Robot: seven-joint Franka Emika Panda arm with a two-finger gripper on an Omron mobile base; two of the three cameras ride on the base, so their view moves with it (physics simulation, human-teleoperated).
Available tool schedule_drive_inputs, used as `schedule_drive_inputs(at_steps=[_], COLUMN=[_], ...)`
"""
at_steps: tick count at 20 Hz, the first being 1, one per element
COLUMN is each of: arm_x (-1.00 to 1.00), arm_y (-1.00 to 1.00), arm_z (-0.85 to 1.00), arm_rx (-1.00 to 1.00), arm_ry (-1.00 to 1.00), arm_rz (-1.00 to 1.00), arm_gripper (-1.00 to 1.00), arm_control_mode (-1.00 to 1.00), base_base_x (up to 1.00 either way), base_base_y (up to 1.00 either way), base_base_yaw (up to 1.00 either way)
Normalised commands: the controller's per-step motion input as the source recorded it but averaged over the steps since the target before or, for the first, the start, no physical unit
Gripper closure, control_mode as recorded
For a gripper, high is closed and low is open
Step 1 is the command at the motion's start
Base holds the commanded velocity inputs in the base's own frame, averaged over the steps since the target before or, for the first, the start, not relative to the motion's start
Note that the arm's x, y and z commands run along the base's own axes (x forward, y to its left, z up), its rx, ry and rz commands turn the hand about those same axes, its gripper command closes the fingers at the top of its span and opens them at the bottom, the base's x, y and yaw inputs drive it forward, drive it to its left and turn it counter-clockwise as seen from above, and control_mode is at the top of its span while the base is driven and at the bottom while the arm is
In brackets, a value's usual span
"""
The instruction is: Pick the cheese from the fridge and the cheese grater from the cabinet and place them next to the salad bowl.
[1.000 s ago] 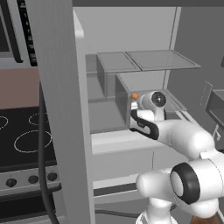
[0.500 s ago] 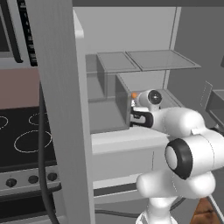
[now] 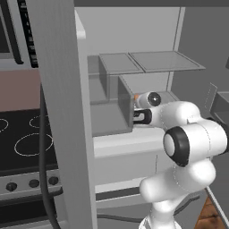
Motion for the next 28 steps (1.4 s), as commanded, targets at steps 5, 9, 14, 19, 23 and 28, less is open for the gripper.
schedule_drive_inputs(at_steps=[5,9,14,19,23,28], arm_x=[0.32,0.32,0.27,0.10,0.05,0.15], arm_y=[0.00,0.00,0.00,0.00,0.00,0.00], arm_z=[-0.06,-0.05,-0.04,-0.19,-0.25,-0.18], arm_rx=[0.00,0.00,0.00,0.00,0.00,0.00], arm_ry=[0.00,0.00,0.00,0.00,0.00,0.00], arm_rz=[0.00,0.00,0.00,0.00,0.00,0.00], arm_gripper=[-1.00,-1.00,-1.00,-1.00,-1.00,-1.00], arm_control_mode=[-1.00,-1.00,-1.00,-1.00,-1.00,-1.00], base_base_x=[0.00,0.00,0.00,0.00,0.00,0.00], base_base_y=[0.00,0.00,0.00,0.00,0.00,0.00], base_base_yaw=[0.00,0.00,0.00,0.00,0.00,0.00])
